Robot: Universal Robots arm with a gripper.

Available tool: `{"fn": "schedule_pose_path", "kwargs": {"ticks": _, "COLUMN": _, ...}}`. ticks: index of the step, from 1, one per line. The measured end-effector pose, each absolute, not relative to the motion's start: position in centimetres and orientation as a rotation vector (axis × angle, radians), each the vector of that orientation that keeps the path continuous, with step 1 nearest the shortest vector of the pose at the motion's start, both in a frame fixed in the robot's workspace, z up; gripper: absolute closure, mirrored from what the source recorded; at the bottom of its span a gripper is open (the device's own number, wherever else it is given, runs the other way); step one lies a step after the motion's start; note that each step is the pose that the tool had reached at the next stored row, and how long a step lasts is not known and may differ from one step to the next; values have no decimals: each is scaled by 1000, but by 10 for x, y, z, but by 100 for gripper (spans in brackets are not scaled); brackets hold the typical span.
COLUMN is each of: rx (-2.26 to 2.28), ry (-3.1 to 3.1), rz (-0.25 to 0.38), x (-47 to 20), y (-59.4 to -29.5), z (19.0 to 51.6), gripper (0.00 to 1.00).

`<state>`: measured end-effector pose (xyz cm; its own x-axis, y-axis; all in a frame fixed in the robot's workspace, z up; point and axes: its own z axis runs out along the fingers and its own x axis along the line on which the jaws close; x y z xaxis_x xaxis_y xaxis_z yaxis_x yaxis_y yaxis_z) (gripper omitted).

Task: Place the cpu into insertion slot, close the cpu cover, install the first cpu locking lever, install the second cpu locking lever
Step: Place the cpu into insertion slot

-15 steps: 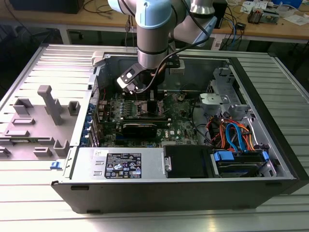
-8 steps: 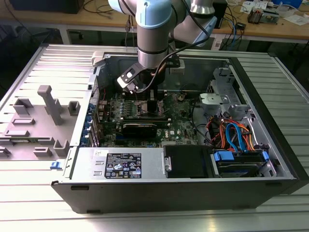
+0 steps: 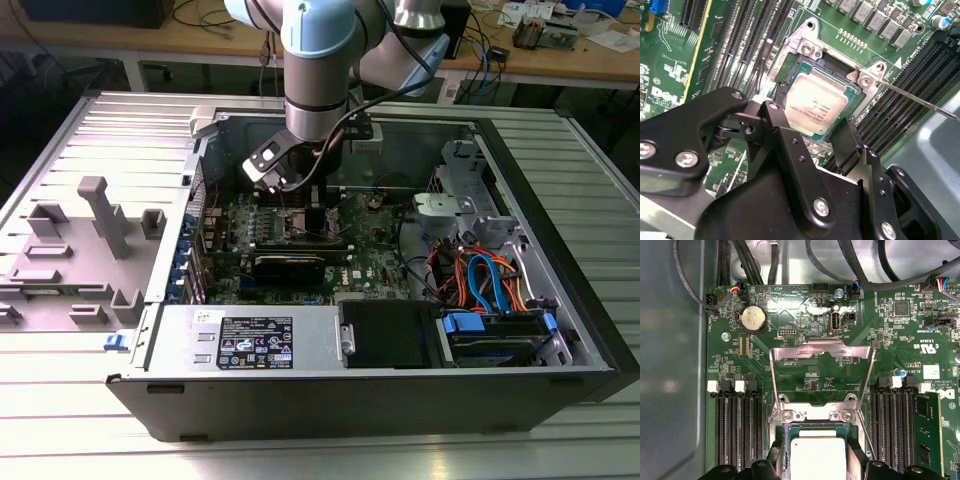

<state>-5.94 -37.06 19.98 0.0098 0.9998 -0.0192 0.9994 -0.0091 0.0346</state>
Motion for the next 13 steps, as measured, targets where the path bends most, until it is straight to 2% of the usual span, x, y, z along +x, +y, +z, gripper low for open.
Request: {"fn": "schedule_pose_path", "kwargs": {"ticks": 13, "rx": 2201, "ry": 2181, "rz": 9, "x": -59, "y": -371, "z": 216, "gripper": 38}}
